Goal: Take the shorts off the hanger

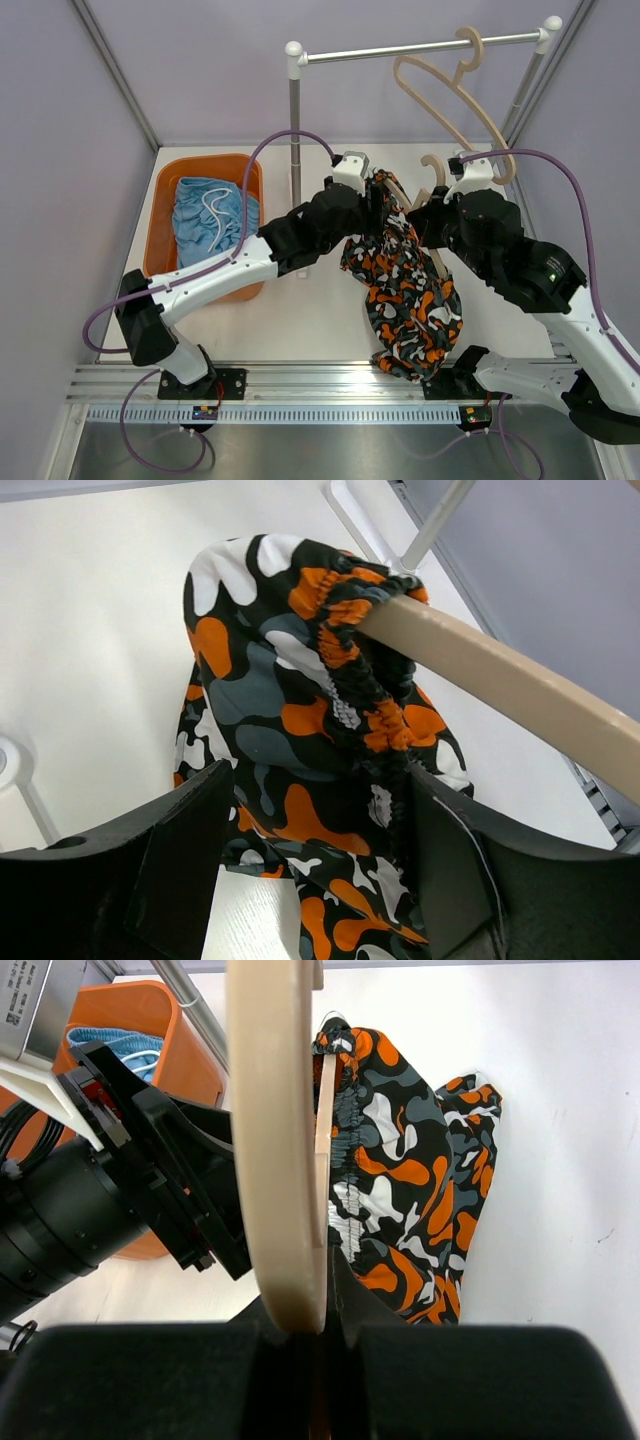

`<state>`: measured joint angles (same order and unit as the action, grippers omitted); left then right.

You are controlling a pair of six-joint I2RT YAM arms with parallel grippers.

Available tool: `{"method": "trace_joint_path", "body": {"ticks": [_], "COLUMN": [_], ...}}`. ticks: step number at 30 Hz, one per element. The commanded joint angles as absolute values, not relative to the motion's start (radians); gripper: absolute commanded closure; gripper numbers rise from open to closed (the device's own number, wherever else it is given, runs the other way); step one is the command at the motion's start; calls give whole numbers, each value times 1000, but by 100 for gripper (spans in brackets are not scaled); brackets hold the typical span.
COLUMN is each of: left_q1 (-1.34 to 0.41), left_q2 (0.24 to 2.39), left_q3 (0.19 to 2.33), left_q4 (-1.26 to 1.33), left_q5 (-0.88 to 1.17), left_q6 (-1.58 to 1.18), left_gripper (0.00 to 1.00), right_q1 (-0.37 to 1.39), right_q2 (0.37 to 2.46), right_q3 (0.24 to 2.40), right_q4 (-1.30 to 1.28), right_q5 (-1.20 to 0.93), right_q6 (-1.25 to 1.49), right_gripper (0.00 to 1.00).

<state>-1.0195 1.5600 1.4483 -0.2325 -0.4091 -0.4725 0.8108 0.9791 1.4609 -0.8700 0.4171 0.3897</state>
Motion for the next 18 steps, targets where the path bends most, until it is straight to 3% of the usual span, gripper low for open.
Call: {"method": "trace_joint_path", "body": {"ticks": [1, 7, 18], "left_q1": [-994, -992, -992], "left_q2": [1545, 1506, 1460], "left_q3": [1445, 1413, 1402], "left_q4": [-212, -180, -181], "left_q5": [-468, -440, -400], "left_q6": [-482, -465, -445], "left_gripper": [30, 16, 7], "right_q1": [825, 824, 825], "right_q2": [954, 963, 973], "right_q3": [1511, 1506, 1497], "right_q4": [-864, -867, -864], "right_q5": [437, 449, 457], "right_q6": [405, 403, 402], "right_gripper": [100, 100, 100]}}
